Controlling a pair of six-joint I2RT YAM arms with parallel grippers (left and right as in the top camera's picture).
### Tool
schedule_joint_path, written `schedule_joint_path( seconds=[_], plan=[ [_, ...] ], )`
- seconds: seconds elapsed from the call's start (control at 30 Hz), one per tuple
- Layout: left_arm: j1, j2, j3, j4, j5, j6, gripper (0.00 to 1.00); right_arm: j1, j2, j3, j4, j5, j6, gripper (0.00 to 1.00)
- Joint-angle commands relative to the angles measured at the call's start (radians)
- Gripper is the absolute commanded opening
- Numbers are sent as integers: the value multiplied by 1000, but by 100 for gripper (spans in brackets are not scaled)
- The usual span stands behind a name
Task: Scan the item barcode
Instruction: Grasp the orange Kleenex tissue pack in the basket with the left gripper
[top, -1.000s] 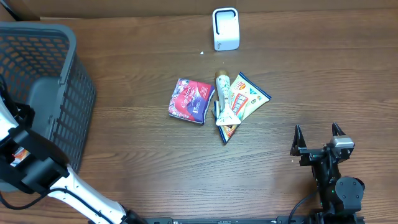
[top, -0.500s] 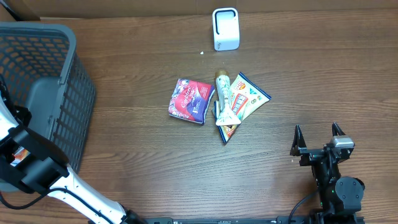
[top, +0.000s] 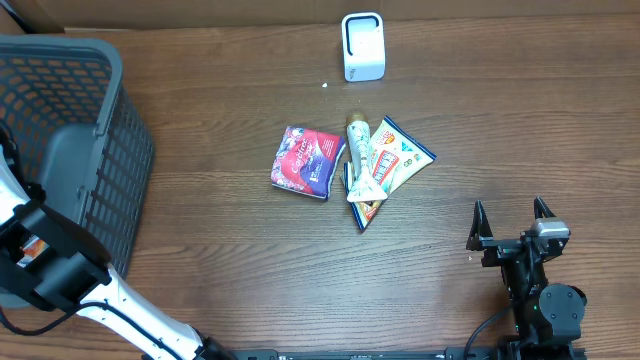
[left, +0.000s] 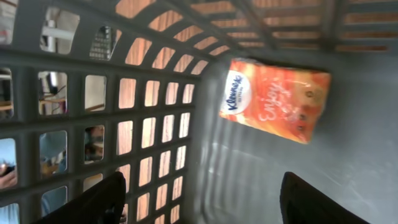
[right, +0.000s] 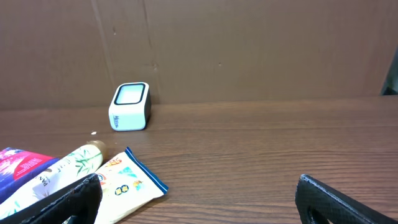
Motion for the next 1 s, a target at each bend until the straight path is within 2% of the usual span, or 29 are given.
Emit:
schedule_joint_path(
  seconds=[0.0,0.3,0.4,0.53,0.7,0.97],
  plan=[
    [-3,8,-74,27,-52,-47,71,-5,-12,-11,6,0,-5,100],
    [-3,8,-195,194,-69,-6,75,-5,-12,-11,6,0,-4,100],
    [-1,8,-195,236,-66,34,73,-5,-12,-11,6,0,-4,100],
    [-1,8,-198,293,-39,63,64,-5,-12,-11,6,0,-5,100],
    [-2,8,-203,364,73,151,65,-5,-12,-11,6,0,-4,100],
    [-1,8,-256,417,90,180,64,-5,-12,-11,6,0,-4,100]
  ],
)
